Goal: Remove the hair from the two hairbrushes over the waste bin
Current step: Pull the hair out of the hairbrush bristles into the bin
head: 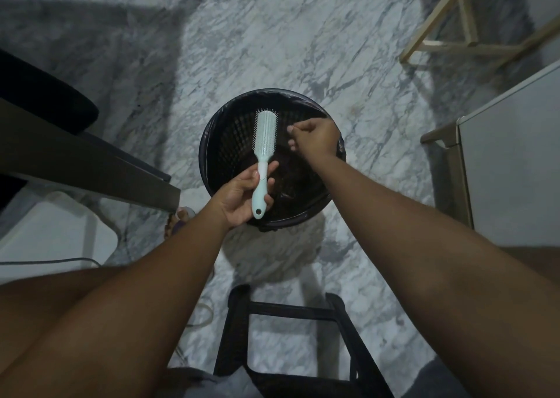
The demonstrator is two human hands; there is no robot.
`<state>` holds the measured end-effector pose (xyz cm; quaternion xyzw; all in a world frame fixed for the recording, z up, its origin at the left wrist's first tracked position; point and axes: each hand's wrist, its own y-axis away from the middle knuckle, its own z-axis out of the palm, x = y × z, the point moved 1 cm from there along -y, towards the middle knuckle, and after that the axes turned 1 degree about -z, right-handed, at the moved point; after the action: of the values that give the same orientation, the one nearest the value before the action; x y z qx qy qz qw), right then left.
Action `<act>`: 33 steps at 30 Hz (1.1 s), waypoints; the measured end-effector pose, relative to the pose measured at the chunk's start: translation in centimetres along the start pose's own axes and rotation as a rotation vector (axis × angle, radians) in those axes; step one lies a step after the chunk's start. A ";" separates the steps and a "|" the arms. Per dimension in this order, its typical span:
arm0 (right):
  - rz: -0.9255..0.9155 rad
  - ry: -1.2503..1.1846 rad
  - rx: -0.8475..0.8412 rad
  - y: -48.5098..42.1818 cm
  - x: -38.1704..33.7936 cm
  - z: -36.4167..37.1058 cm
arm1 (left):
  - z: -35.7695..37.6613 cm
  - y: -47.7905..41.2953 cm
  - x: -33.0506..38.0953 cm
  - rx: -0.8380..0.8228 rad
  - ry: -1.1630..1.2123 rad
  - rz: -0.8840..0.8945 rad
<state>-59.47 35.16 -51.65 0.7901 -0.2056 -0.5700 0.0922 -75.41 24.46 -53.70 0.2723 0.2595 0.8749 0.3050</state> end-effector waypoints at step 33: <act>-0.489 0.691 -0.262 1.0 -1.4 0.7 | 0.8 -1.0 -0.9 0.077 -0.102 -0.028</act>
<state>-60.77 34.97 -50.29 0.9414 0.1041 -0.2985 0.1174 -73.95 24.78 -54.04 0.3246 0.2809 0.8449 0.3191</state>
